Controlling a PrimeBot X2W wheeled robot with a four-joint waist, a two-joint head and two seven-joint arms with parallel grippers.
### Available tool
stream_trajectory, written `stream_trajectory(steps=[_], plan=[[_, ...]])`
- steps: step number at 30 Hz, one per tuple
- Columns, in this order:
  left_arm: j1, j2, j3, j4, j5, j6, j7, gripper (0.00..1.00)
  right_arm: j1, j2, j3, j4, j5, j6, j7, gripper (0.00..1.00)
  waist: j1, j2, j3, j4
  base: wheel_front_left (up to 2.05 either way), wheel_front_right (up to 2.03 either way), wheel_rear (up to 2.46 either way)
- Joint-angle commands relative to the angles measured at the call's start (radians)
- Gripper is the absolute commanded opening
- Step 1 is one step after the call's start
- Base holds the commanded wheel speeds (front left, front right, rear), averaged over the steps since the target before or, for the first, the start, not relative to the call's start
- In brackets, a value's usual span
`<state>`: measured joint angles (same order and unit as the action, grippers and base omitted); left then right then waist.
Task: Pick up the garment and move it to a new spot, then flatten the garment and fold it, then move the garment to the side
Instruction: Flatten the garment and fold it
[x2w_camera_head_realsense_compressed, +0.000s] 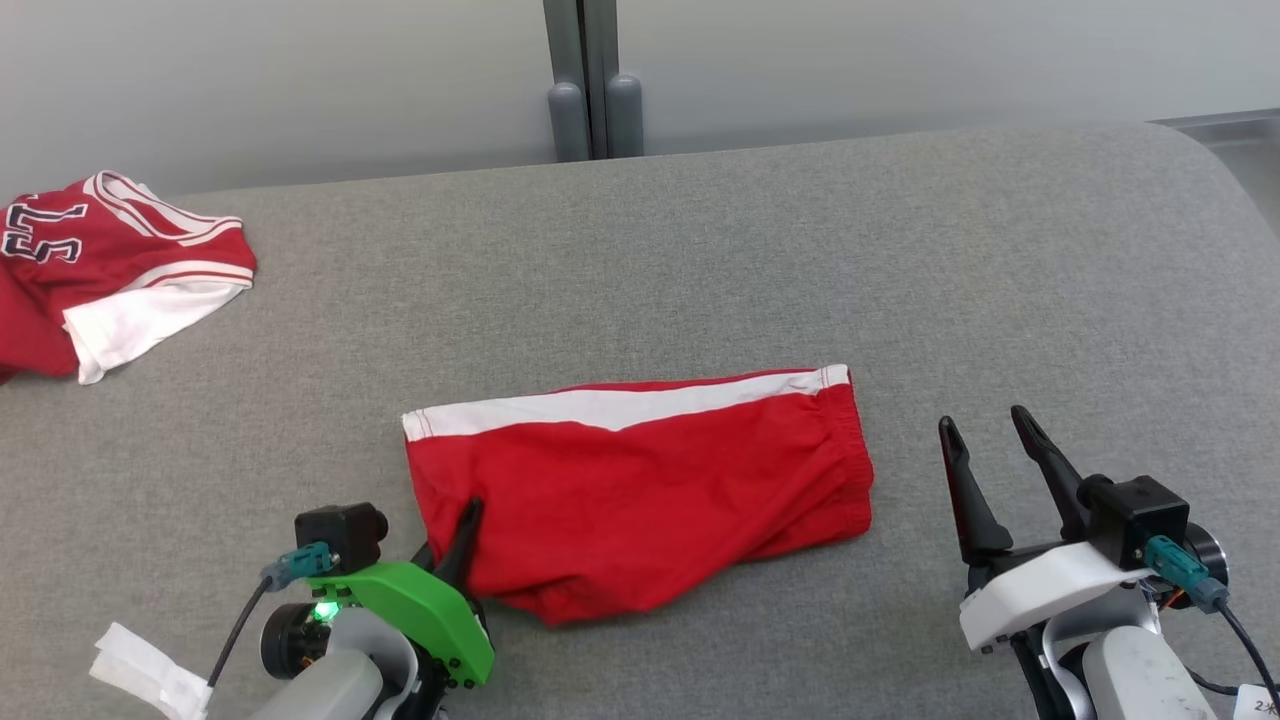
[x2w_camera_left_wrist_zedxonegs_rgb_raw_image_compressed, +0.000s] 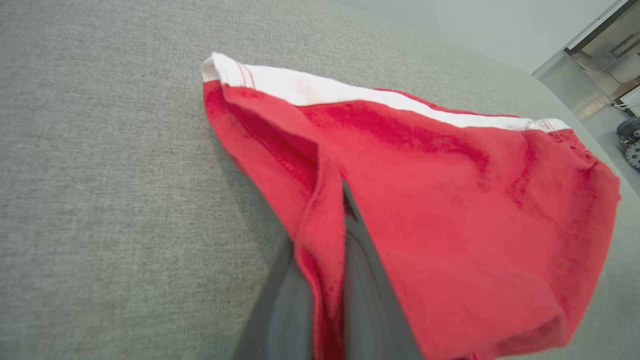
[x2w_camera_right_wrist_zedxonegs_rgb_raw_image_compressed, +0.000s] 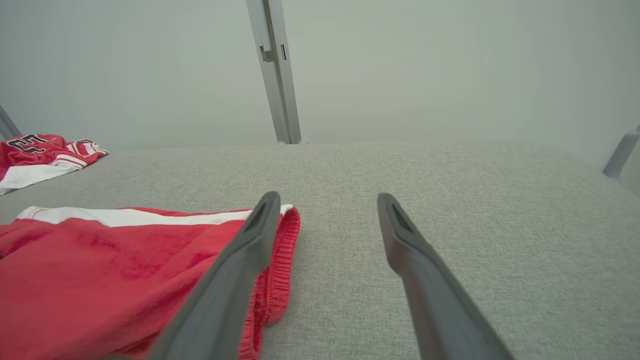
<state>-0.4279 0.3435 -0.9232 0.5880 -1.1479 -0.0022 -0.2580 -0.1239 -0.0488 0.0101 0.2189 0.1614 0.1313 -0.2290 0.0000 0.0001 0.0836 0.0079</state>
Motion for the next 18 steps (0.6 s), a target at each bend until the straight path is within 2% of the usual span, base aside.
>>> stream_trajectory(steps=[1,2,3,11,18], plan=[[0.018,0.002,0.017,-0.01,0.02,0.013,-0.008,0.45,0.012,-0.003,0.002,0.006,0.0,-0.001,0.004,1.0,0.0,-0.0001,-0.01,0.003,0.0,0.0,0.0],[0.021,0.001,0.033,-0.02,0.035,0.021,-0.007,0.78,0.012,-0.003,0.002,0.008,0.0,-0.001,0.004,1.0,0.0,-0.0001,-0.012,0.003,0.0,0.0,0.0],[0.027,0.0,0.057,-0.033,0.057,0.031,-0.008,1.0,0.012,-0.003,0.002,0.01,-0.002,-0.001,0.006,1.0,0.0,-0.0001,-0.015,0.003,0.0,0.0,0.0],[0.131,-0.03,0.295,-0.163,0.271,0.072,-0.006,1.0,0.02,-0.003,0.0,0.028,-0.008,-0.001,0.008,1.0,0.0,-0.0001,-0.042,0.003,0.0,0.0,0.0],[0.258,-0.091,0.461,-0.258,0.439,0.07,-0.006,1.0,0.021,-0.003,0.014,0.043,-0.013,-0.001,0.017,1.0,0.0,-0.0001,-0.061,0.013,0.0,0.0,0.0]])
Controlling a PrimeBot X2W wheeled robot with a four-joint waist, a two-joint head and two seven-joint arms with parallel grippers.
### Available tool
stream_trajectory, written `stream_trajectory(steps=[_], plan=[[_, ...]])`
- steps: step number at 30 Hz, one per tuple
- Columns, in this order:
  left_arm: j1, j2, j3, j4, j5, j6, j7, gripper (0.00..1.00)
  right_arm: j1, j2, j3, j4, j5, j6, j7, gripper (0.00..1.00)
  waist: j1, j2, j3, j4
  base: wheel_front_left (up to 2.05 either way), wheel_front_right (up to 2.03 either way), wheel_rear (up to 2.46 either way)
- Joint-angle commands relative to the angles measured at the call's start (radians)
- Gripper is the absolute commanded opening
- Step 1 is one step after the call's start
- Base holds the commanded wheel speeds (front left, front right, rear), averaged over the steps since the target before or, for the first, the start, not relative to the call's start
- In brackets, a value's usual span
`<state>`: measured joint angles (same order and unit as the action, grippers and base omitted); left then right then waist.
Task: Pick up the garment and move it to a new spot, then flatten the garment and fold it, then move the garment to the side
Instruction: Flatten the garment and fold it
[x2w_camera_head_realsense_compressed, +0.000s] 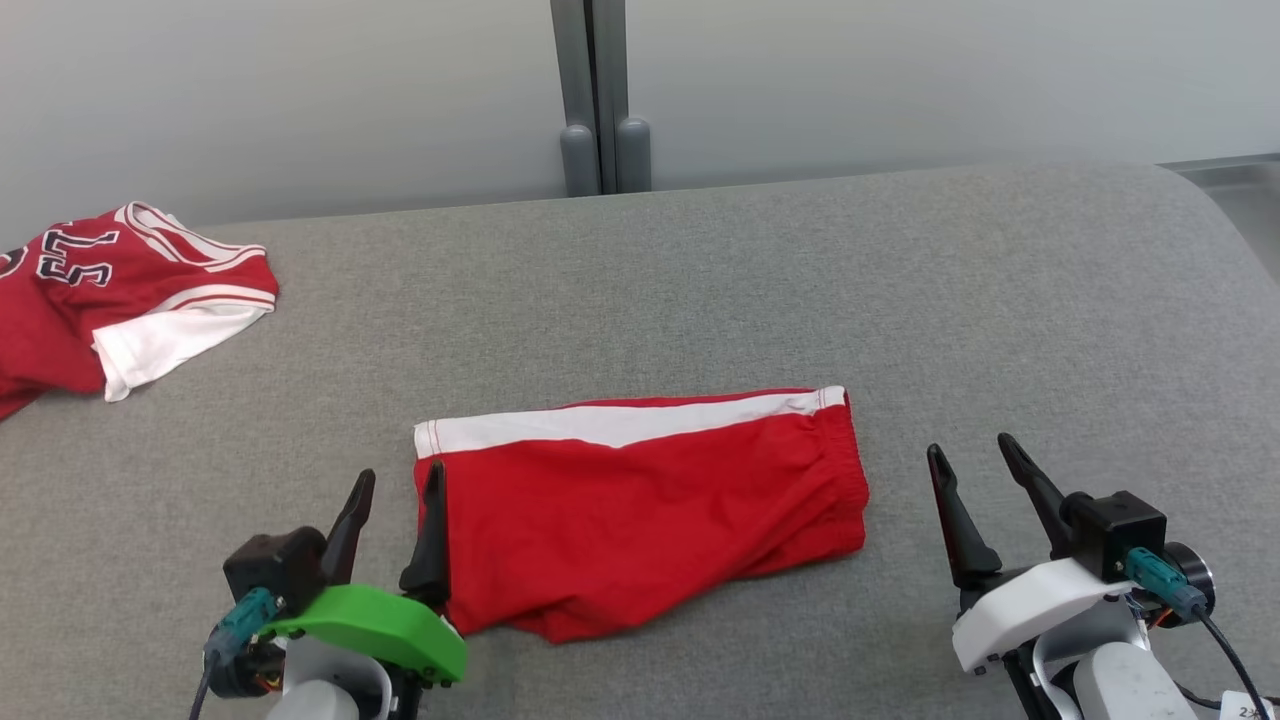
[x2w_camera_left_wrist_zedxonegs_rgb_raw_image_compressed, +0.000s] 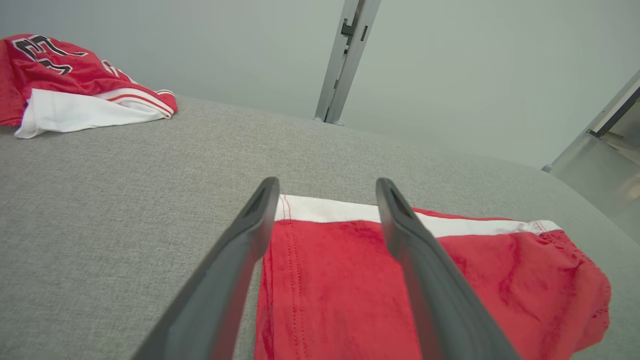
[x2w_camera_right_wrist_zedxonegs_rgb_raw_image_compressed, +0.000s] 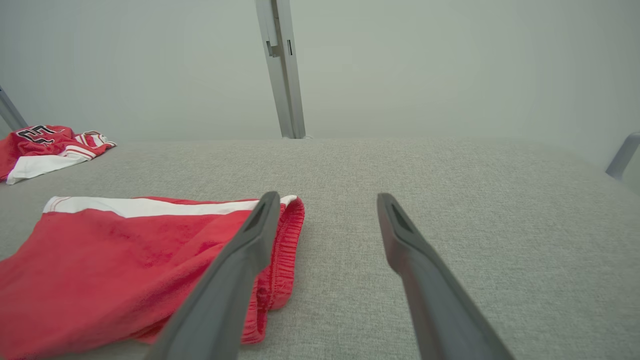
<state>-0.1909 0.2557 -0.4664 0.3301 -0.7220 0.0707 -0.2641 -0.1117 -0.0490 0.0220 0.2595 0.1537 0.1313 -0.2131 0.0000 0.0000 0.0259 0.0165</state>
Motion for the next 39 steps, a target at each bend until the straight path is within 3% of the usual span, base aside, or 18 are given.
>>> stream_trajectory(steps=[1,11,22,33,35,36,37,38,39], plan=[[0.032,-0.01,0.02,-0.008,0.028,-0.006,0.0,1.0,0.007,-0.003,0.004,0.005,-0.006,-0.001,0.003,1.0,0.0,0.0,-0.005,0.008,0.0,0.0,0.0],[0.121,-0.089,0.145,-0.071,0.147,-0.048,0.0,1.0,-0.107,-0.003,0.046,0.082,-0.07,-0.001,0.11,1.0,0.0,0.0,0.003,0.069,0.0,0.0,0.0],[0.112,-0.158,0.199,-0.062,0.199,-0.109,0.0,1.0,-0.239,-0.003,0.03,0.326,-0.143,-0.001,0.284,1.0,0.0,0.0,0.025,0.158,0.0,0.0,0.0],[0.131,-0.186,0.237,-0.092,0.227,-0.141,0.0,1.0,-0.24,-0.003,0.003,0.459,-0.131,-0.001,0.343,1.0,0.0,0.0,0.039,0.171,0.0,0.0,0.0],[0.133,-0.191,0.235,-0.094,0.242,-0.144,0.0,1.0,-0.252,-0.003,0.04,0.481,-0.096,-0.001,0.346,0.76,0.0,0.0,0.045,0.161,0.0,0.0,0.0],[0.133,-0.193,0.232,-0.093,0.243,-0.147,0.0,1.0,-0.258,-0.002,0.054,0.486,-0.085,-0.001,0.344,0.45,0.0,0.0,0.047,0.157,0.0,0.0,0.0],[0.133,-0.194,0.231,-0.093,0.243,-0.149,0.0,1.0,-0.263,-0.003,0.066,0.49,-0.075,-0.001,0.342,0.27,0.0,0.0,0.047,0.154,0.0,0.0,0.0],[0.132,-0.195,0.228,-0.093,0.245,-0.15,0.0,1.0,-0.271,-0.003,0.079,0.494,-0.061,-0.001,0.337,0.23,0.0,0.0,0.048,0.149,0.0,0.0,0.0],[0.131,-0.196,0.226,-0.092,0.246,-0.152,0.0,1.0,-0.278,-0.003,0.089,0.498,-0.049,-0.001,0.334,0.11,0.0,0.0,0.047,0.144,0.0,0.0,0.0]])
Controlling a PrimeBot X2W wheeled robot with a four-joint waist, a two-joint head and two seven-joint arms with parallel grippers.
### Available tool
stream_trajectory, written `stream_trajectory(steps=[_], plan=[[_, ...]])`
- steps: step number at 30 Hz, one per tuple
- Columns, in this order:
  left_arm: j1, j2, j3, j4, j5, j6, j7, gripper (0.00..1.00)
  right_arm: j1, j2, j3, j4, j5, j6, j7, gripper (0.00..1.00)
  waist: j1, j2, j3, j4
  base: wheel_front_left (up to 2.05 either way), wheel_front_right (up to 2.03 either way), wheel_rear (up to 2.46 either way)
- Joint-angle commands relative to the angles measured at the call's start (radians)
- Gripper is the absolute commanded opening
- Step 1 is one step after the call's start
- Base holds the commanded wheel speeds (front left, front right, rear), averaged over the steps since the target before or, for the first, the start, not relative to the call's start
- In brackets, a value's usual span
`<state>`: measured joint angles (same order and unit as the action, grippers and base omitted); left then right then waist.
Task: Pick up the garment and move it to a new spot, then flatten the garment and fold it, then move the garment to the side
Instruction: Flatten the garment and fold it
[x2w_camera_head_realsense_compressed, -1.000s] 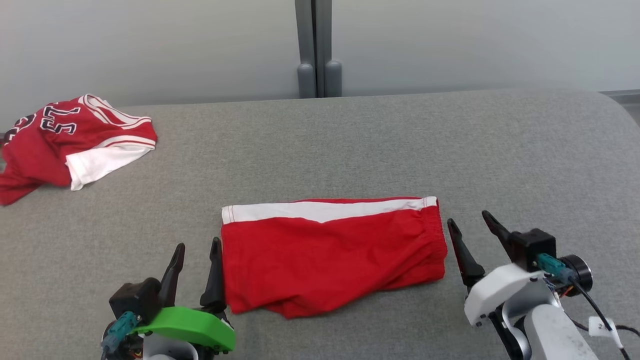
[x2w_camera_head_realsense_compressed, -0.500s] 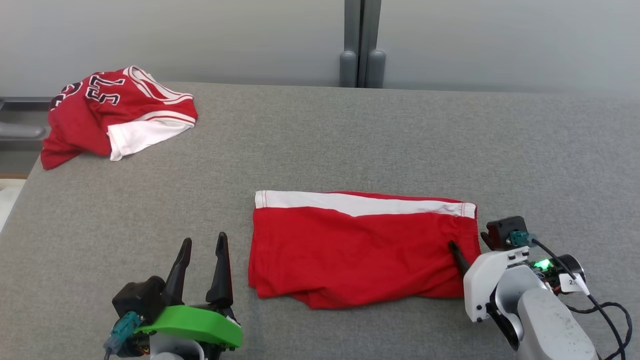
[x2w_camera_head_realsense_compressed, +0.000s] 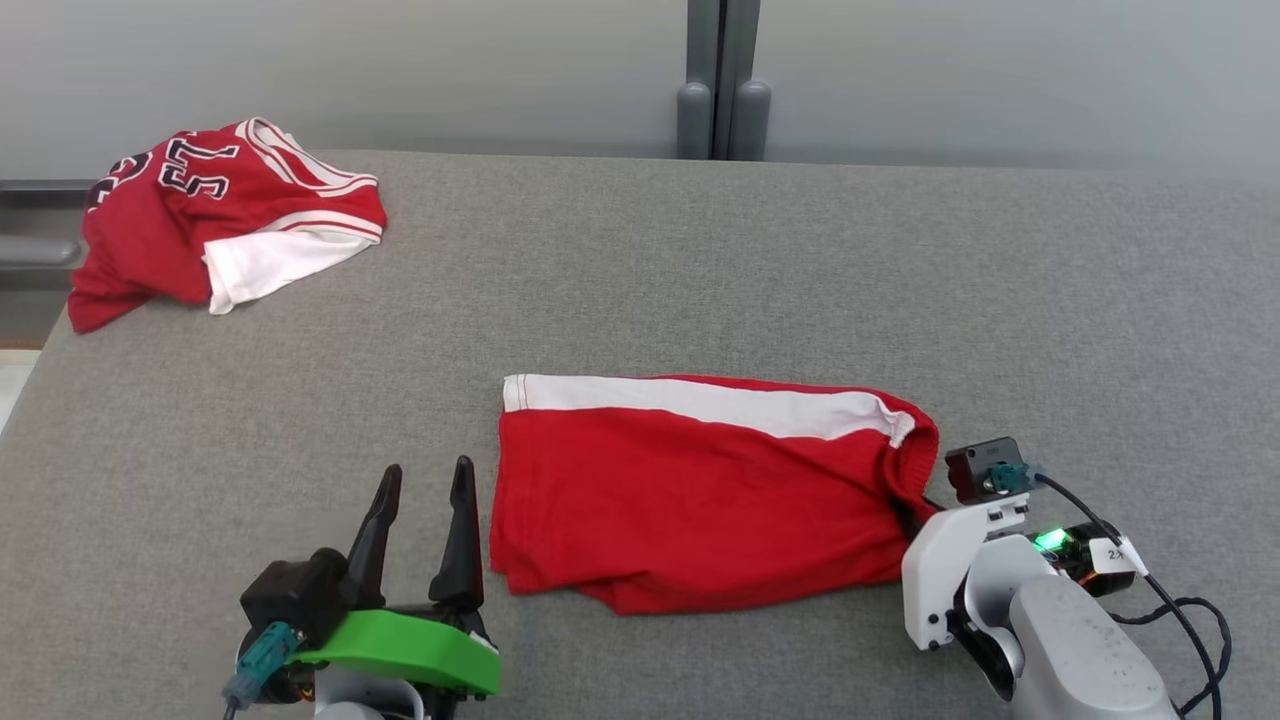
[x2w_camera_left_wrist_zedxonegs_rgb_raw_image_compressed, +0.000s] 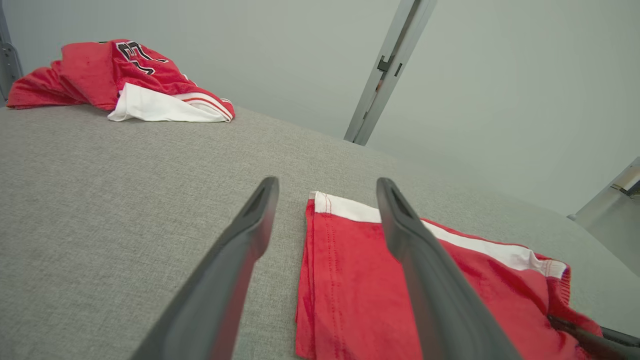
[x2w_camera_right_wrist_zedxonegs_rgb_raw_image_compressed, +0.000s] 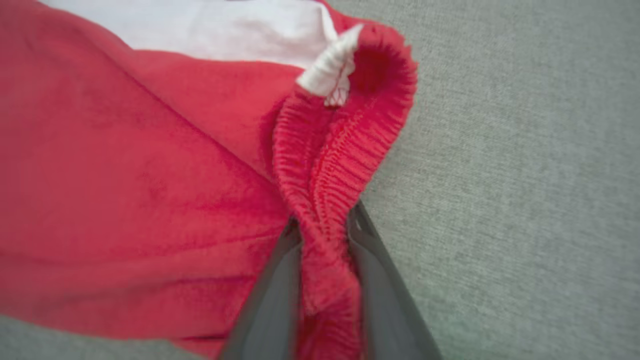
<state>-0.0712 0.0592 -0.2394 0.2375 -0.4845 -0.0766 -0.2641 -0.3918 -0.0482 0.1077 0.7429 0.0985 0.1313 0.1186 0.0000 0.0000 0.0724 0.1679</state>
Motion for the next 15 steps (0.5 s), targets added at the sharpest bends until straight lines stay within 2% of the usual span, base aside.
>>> stream_trajectory(steps=[1,5,9,15], plan=[[0.01,-0.001,-0.003,0.001,0.009,-0.005,0.0,1.0,-0.006,-0.004,0.014,0.017,0.021,-0.001,-0.003,0.0,0.0,0.0,0.0,-0.013,0.0,0.0,0.0],[0.004,-0.003,-0.007,0.005,0.016,-0.009,0.0,1.0,-0.045,-0.005,0.034,0.035,0.051,-0.001,-0.018,0.0,0.0,0.0,-0.007,-0.044,0.0,0.0,0.0],[0.004,-0.005,-0.011,0.007,0.017,-0.01,0.0,1.0,-0.074,-0.01,0.007,0.055,0.049,-0.001,-0.021,0.0,0.0,0.0,-0.017,-0.081,0.0,0.0,0.0],[0.003,-0.007,-0.023,0.012,0.013,-0.011,0.0,1.0,-0.089,-0.086,-0.062,0.062,0.02,-0.001,-0.012,0.0,0.0,0.0,-0.018,-0.122,0.0,0.0,0.0]])
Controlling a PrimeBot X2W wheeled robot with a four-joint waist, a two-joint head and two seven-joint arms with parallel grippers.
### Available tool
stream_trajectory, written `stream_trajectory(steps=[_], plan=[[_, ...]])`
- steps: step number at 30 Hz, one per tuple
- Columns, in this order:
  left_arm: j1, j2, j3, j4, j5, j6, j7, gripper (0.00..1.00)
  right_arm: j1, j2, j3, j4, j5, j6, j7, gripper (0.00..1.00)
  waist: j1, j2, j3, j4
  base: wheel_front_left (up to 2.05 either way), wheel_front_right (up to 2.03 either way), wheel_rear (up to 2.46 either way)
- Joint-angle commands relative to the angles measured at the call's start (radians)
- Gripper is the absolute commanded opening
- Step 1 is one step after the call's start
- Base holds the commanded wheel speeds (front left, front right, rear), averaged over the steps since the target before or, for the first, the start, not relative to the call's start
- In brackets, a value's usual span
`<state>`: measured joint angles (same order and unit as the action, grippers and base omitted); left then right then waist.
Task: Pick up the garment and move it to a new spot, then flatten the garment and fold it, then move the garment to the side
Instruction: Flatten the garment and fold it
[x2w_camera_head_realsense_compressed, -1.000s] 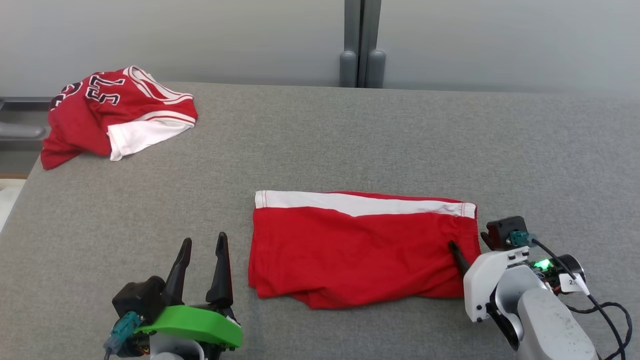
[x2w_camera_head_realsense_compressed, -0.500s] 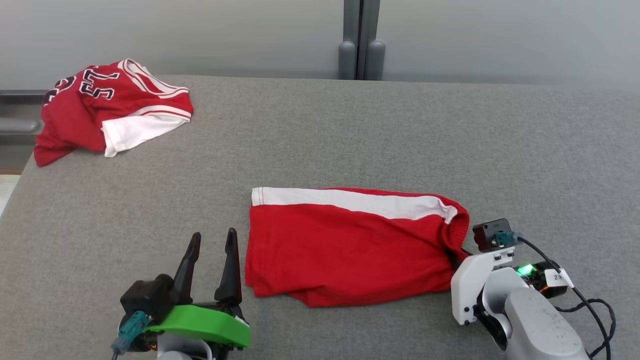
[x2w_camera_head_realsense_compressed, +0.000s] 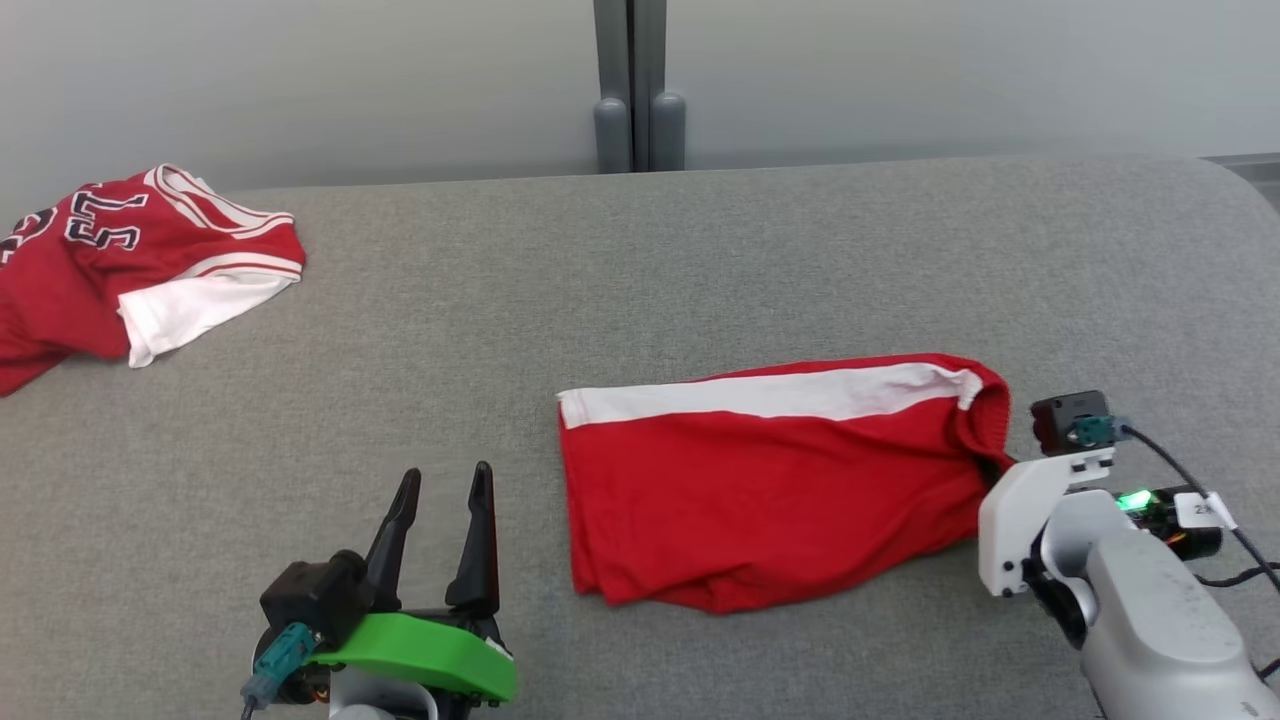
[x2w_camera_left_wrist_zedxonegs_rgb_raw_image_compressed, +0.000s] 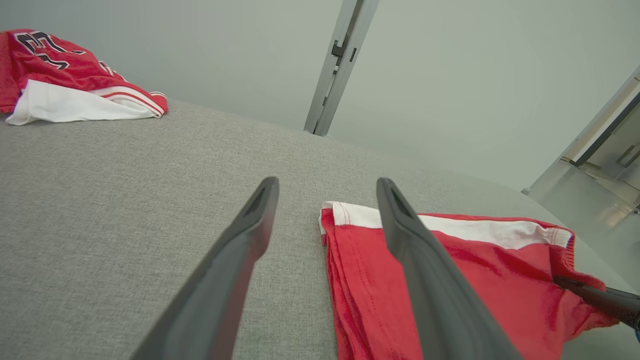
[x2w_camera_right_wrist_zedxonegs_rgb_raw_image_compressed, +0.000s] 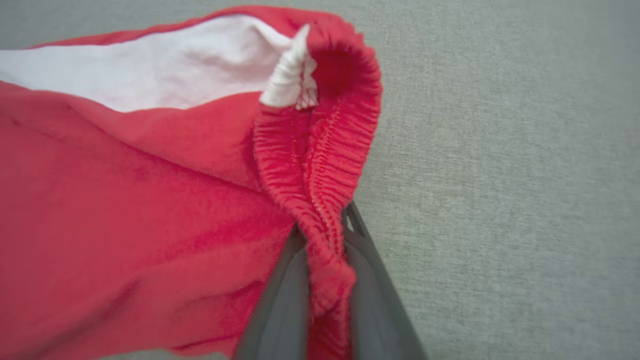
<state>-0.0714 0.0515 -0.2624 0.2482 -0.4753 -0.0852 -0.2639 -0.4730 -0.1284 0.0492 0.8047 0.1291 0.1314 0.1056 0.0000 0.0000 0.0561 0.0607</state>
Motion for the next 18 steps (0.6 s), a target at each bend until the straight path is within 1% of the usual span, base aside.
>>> stream_trajectory(steps=[1,4,6,9,11,16,17,18], plan=[[0.003,0.0,-0.002,0.003,0.003,-0.003,-0.001,1.0,-0.005,-0.018,-0.015,-0.002,-0.011,-0.001,0.004,0.0,0.0,0.0,-0.001,-0.019,0.0,0.0,0.0],[0.0,0.0,-0.008,0.009,-0.002,-0.004,-0.001,1.0,0.01,-0.053,-0.048,-0.008,-0.018,-0.001,0.015,0.0,0.0,0.0,0.002,-0.027,0.0,0.0,0.0],[-0.003,0.0,-0.012,0.012,-0.004,-0.005,-0.001,1.0,0.017,-0.062,-0.066,-0.018,-0.022,-0.001,0.015,0.0,0.0,0.0,0.004,-0.032,0.0,0.0,0.0],[-0.007,0.0,-0.014,0.016,-0.005,-0.007,-0.001,1.0,0.024,-0.055,-0.075,-0.04,-0.023,-0.001,0.005,0.0,0.0,0.0,0.005,-0.034,0.0,0.0,0.0],[-0.009,0.0,-0.015,0.02,-0.003,-0.008,-0.001,1.0,0.03,-0.031,-0.063,-0.057,-0.002,-0.001,0.009,0.0,0.0,0.0,0.002,-0.034,0.0,0.0,0.0],[-0.004,0.0,-0.019,0.027,0.002,-0.005,-0.001,1.0,0.044,0.013,0.009,-0.125,0.055,-0.001,0.026,0.0,0.0,0.0,-0.01,-0.017,0.0,0.0,0.0],[0.004,0.0,-0.024,0.03,0.007,-0.005,-0.001,1.0,0.059,0.049,0.108,-0.215,0.132,-0.001,0.05,0.0,0.0,0.0,-0.019,0.004,0.0,0.0,0.0],[0.006,0.0,-0.025,0.03,0.006,-0.005,-0.001,1.0,0.06,0.055,0.131,-0.237,0.151,-0.001,0.054,0.0,0.0,0.0,-0.02,0.008,0.0,0.0,0.0]])
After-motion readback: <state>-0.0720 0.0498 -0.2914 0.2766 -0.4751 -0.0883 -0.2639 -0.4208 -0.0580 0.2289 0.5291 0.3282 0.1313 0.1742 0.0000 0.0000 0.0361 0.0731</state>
